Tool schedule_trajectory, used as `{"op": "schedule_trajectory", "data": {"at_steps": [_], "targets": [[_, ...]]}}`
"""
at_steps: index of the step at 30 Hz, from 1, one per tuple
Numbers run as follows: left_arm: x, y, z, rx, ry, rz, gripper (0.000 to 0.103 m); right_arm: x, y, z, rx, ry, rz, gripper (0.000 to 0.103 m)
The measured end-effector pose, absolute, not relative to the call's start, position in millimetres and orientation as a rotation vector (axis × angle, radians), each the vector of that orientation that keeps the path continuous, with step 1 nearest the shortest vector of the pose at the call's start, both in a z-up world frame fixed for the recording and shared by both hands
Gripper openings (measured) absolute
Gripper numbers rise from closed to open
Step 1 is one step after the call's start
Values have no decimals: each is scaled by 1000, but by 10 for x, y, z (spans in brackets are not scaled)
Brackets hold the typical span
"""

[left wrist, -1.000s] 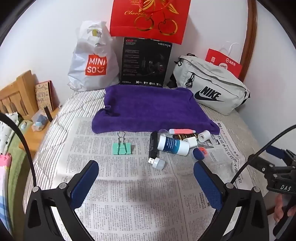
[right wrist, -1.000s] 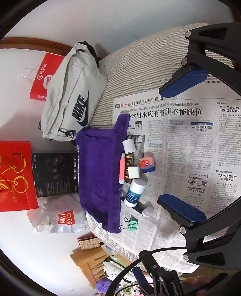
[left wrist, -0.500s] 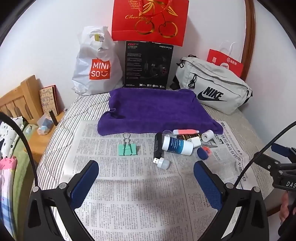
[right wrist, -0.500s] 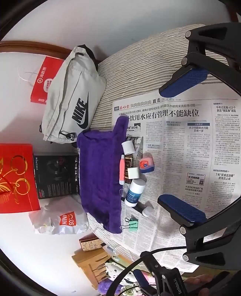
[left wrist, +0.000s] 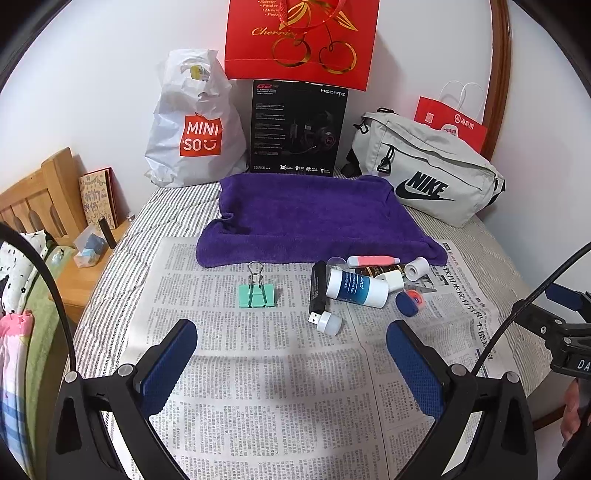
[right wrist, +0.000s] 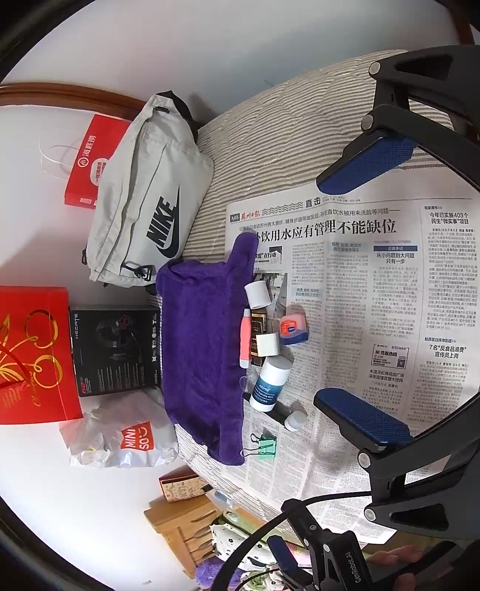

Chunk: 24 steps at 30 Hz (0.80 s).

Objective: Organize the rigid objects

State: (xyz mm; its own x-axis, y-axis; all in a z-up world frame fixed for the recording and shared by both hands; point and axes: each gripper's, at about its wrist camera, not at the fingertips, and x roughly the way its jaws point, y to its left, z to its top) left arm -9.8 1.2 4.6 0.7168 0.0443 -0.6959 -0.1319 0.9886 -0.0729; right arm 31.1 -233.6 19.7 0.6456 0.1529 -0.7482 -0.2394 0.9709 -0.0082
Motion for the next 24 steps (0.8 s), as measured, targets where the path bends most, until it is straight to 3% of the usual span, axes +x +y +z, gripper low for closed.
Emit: {"op": "schedule_trajectory", "data": {"at_steps": [24], "targets": [[-121, -14, 81, -112, 758, 99, 103, 271, -2358, 206, -104, 837, 224, 103]]}}
